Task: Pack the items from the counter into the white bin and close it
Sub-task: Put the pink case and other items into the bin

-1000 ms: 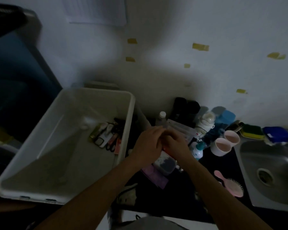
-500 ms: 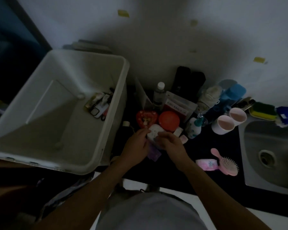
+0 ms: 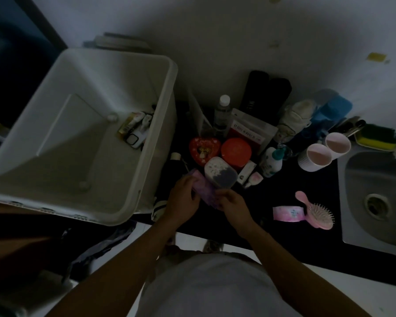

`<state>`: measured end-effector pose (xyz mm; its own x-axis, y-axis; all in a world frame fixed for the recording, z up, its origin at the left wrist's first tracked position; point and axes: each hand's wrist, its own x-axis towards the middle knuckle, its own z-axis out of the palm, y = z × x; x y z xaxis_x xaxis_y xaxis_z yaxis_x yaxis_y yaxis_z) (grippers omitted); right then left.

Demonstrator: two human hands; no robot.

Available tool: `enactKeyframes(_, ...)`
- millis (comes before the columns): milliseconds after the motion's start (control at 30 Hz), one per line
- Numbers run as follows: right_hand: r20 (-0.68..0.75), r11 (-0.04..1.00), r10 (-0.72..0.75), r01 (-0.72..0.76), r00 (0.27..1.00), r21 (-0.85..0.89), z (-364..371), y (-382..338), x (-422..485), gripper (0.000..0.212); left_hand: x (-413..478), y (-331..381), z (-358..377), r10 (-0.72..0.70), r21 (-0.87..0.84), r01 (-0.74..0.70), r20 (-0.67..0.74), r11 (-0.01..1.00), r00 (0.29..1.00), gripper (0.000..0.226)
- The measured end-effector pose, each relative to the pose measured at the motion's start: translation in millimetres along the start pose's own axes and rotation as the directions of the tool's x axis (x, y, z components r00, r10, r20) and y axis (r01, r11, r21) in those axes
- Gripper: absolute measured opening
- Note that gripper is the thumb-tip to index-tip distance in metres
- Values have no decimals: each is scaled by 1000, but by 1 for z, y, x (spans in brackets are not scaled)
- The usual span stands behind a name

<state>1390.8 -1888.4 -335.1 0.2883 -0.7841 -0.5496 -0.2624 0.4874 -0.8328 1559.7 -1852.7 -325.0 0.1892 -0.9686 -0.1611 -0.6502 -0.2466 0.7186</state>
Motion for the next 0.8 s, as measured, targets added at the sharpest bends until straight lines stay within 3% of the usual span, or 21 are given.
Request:
enactKeyframes(200, 42, 993, 46, -41, 998, -115, 7, 8, 4, 23, 24, -8, -3, -70, 89, 70, -3, 994, 998, 49)
enactKeyframes(400, 84, 991, 88, -78, 993, -113, 8, 14, 11, 21, 43, -17, 0, -175, 219, 153, 81, 964, 981, 64)
enactKeyframes(567, 83, 990, 106, -96, 991, -107, 9, 21, 13, 22, 45, -21, 6, -173, 264, 146, 83, 953, 981, 61)
enactKeyframes(800, 83, 980, 134, -120, 987, -156, 8, 28, 14, 26, 53, -17, 14, -303, 268, 272, 78, 924, 950, 64)
